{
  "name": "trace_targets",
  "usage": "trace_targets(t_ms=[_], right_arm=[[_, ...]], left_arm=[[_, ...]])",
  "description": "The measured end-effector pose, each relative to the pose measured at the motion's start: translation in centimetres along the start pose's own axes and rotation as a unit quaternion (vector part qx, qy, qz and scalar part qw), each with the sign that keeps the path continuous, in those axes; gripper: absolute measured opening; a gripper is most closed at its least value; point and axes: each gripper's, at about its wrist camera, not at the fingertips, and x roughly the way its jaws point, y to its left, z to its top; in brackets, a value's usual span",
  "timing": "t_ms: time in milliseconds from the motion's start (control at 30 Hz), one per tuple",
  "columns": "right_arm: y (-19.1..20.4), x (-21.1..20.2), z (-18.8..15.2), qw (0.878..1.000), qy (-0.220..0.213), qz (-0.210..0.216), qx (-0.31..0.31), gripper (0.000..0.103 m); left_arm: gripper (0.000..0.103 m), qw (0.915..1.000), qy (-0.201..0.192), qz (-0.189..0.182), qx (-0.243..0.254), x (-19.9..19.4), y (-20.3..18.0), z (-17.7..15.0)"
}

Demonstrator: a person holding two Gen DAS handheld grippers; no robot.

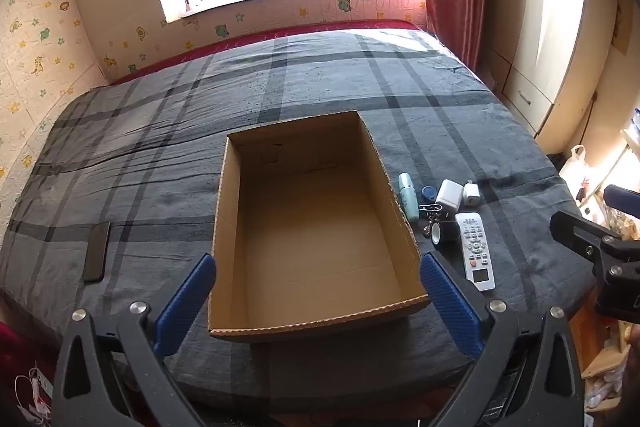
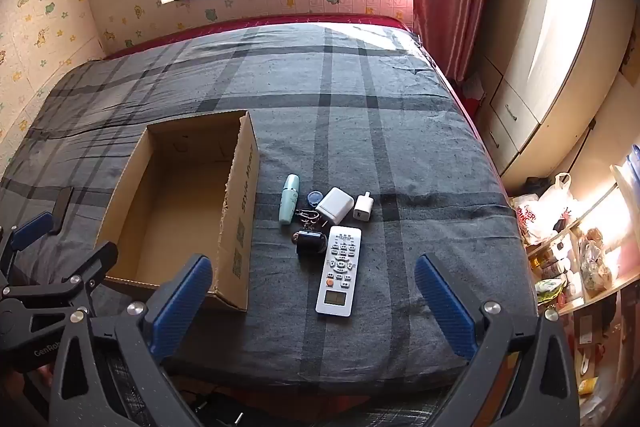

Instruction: Organize rigid objects

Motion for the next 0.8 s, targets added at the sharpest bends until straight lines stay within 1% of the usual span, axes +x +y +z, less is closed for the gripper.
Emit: trace_targets(t_ms=[300,400,800], right_arm=[[0.22,0.18,0.14,1.000,0.000,-0.004,-0.002,0.103],[0.26,0.17,0.27,1.000,0.000,-0.004,-0.001,0.103],[0.34,0.30,0.59,1.000,0.000,-0.005,-0.003,0.103]], left_arm=[[0.103,1.0000,0.002,0.004,-0.001,0.02,0.06,-0.03],[0.103,1.0000,0.002,0.004,-0.003,-0.02,0.75,0.10],[0.103,1.0000,-0.001,0.008,0.000,-0.15,0.54,0.35]])
